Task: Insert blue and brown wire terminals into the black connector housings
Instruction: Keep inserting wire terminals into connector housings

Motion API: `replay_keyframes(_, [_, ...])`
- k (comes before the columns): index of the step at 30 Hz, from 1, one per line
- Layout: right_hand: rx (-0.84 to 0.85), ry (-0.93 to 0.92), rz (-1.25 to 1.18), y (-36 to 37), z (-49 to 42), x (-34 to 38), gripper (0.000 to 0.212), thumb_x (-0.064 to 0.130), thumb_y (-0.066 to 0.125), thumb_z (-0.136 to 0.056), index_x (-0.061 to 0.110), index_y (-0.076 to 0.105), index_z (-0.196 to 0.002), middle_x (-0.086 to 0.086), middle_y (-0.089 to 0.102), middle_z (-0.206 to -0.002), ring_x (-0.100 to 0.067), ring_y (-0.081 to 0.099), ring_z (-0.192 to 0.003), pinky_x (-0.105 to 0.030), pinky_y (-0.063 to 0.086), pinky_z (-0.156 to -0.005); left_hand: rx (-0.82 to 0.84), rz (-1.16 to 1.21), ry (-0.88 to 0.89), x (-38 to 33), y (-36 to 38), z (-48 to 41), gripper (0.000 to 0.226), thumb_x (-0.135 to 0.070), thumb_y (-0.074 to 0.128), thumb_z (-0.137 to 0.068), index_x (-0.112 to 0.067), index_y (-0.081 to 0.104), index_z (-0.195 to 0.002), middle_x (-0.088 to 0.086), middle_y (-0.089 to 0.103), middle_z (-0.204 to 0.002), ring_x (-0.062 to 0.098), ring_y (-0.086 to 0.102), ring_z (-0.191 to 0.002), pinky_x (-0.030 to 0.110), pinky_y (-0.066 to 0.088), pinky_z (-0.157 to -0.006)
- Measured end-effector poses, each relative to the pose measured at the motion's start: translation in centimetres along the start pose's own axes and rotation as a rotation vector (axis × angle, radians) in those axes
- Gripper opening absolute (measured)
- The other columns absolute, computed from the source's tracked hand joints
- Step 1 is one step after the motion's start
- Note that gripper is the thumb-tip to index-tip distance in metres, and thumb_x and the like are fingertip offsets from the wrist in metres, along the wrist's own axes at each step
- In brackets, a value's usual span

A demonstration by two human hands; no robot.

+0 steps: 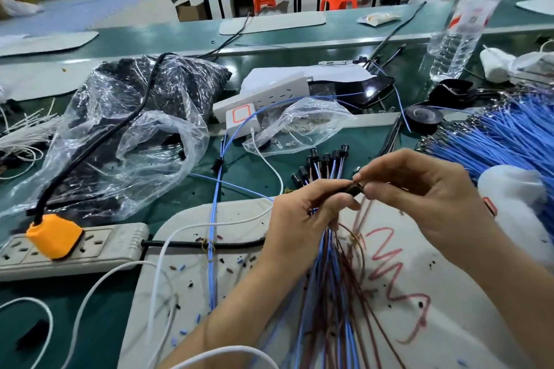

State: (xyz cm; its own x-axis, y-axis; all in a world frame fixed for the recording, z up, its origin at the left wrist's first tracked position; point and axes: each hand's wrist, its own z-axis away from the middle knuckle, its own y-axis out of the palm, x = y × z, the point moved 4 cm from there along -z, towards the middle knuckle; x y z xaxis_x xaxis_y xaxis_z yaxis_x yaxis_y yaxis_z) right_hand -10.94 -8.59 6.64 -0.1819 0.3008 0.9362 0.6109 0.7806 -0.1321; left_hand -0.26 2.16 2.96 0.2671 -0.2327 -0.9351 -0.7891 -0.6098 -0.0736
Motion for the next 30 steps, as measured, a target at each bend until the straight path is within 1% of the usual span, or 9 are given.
replay_keyframes(3, [-0.014, 0.161, -0.225, 0.1, 0.1, -1.2, 0.017, 0.019, 0.074, -0.063, 0.016, 0.075, -0.079, -0.005, 0.074, -0.082, -0.013, 0.069, -0.076, -0.016, 0.053, -0.072, 0.018, 0.078, -0.045, 0.3, 0.1, 0.1, 0.013, -0.02, 0.061, -0.085, -0.03, 0.068, -0.086, -0.004, 0.07, -0.069, 0.011, 0.046, -0.054, 0.017, 0.038, -0.051])
replay_keyframes(5, [-0.016, 0.221, -0.289, 0.3, 0.2, -1.6, 0.021, 0.026, 0.075, -0.058, 0.019, 0.076, -0.078, -0.007, 0.072, -0.078, -0.017, 0.068, -0.072, -0.02, 0.055, -0.071, 0.036, 0.105, -0.04, 0.3, 0.2, 0.2, 0.01, -0.019, 0.059, -0.087, -0.026, 0.066, -0.087, -0.003, 0.069, -0.066, 0.009, 0.042, -0.05, 0.016, 0.036, -0.049])
replay_keyframes(9, [0.006, 0.162, -0.165, 0.1, 0.2, -1.2, 0.013, 0.016, 0.072, -0.066, 0.012, 0.073, -0.079, -0.006, 0.069, -0.069, -0.013, 0.066, -0.063, -0.016, 0.053, -0.064, 0.048, 0.113, -0.055, 0.5, 0.2, 0.3, 0.008, -0.016, 0.058, -0.089, -0.022, 0.063, -0.087, -0.004, 0.067, -0.062, 0.011, 0.045, -0.048, 0.017, 0.04, -0.049])
replay_keyframes(13, [0.007, 0.096, -0.021, 0.3, 0.2, -0.8, 0.017, 0.013, 0.067, -0.069, 0.007, 0.068, -0.085, -0.007, 0.07, -0.069, -0.01, 0.065, -0.06, -0.014, 0.052, -0.063, 0.043, 0.061, -0.081, 0.7, -0.1, 0.2, 0.009, -0.016, 0.061, -0.09, -0.023, 0.064, -0.084, -0.004, 0.066, -0.061, 0.011, 0.045, -0.042, 0.017, 0.039, -0.045])
replay_keyframes(18, [0.035, 0.201, -0.107, -0.2, 0.2, -1.3, 0.019, 0.011, 0.067, -0.067, 0.002, 0.069, -0.084, -0.008, 0.069, -0.067, -0.014, 0.065, -0.059, -0.019, 0.054, -0.06, 0.054, 0.063, -0.059, 0.5, 0.1, 0.2, 0.011, -0.02, 0.063, -0.086, -0.029, 0.064, -0.08, -0.003, 0.069, -0.065, 0.009, 0.047, -0.042, 0.019, 0.042, -0.046])
replay_keyframes(21, [0.045, 0.217, -0.108, -0.3, 0.3, -1.6, 0.017, 0.011, 0.07, -0.066, 0.007, 0.072, -0.082, -0.01, 0.071, -0.073, -0.017, 0.068, -0.063, -0.019, 0.055, -0.064, 0.074, 0.087, -0.051, 0.4, 0.2, 0.3, 0.002, -0.028, 0.063, -0.082, -0.026, 0.063, -0.082, -0.004, 0.07, -0.066, 0.01, 0.051, -0.042, 0.019, 0.045, -0.048])
replay_keyframes(24, [0.063, 0.249, -0.213, -0.3, 0.3, -1.9, 0.014, 0.014, 0.074, -0.061, 0.01, 0.076, -0.075, -0.012, 0.071, -0.073, -0.02, 0.069, -0.065, -0.02, 0.055, -0.063, 0.091, 0.138, -0.043, 0.4, 0.5, 0.4, 0.001, -0.022, 0.062, -0.081, -0.021, 0.063, -0.081, -0.002, 0.069, -0.065, 0.008, 0.057, -0.044, 0.017, 0.05, -0.054])
replay_keyframes(27, [0.119, 0.248, -0.256, -0.3, 0.1, -2.1, 0.025, 0.023, 0.084, -0.055, 0.013, 0.077, -0.077, -0.011, 0.07, -0.075, -0.02, 0.066, -0.066, -0.021, 0.054, -0.064, 0.115, 0.183, -0.039, 0.4, 0.6, 0.5, 0.007, -0.011, 0.061, -0.084, -0.017, 0.061, -0.08, 0.008, 0.068, -0.066, 0.004, 0.061, -0.048, 0.01, 0.05, -0.065])
replay_keyframes(30, [0.162, 0.263, -0.267, -0.4, 0.1, -1.9, 0.046, 0.039, 0.092, -0.048, 0.01, 0.077, -0.079, -0.01, 0.068, -0.076, -0.02, 0.063, -0.065, -0.021, 0.053, -0.065, 0.14, 0.253, -0.058, 0.2, 0.9, 0.5, 0.004, -0.017, 0.06, -0.08, -0.013, 0.06, -0.078, 0.009, 0.067, -0.064, 0.01, 0.061, -0.045, 0.012, 0.051, -0.065])
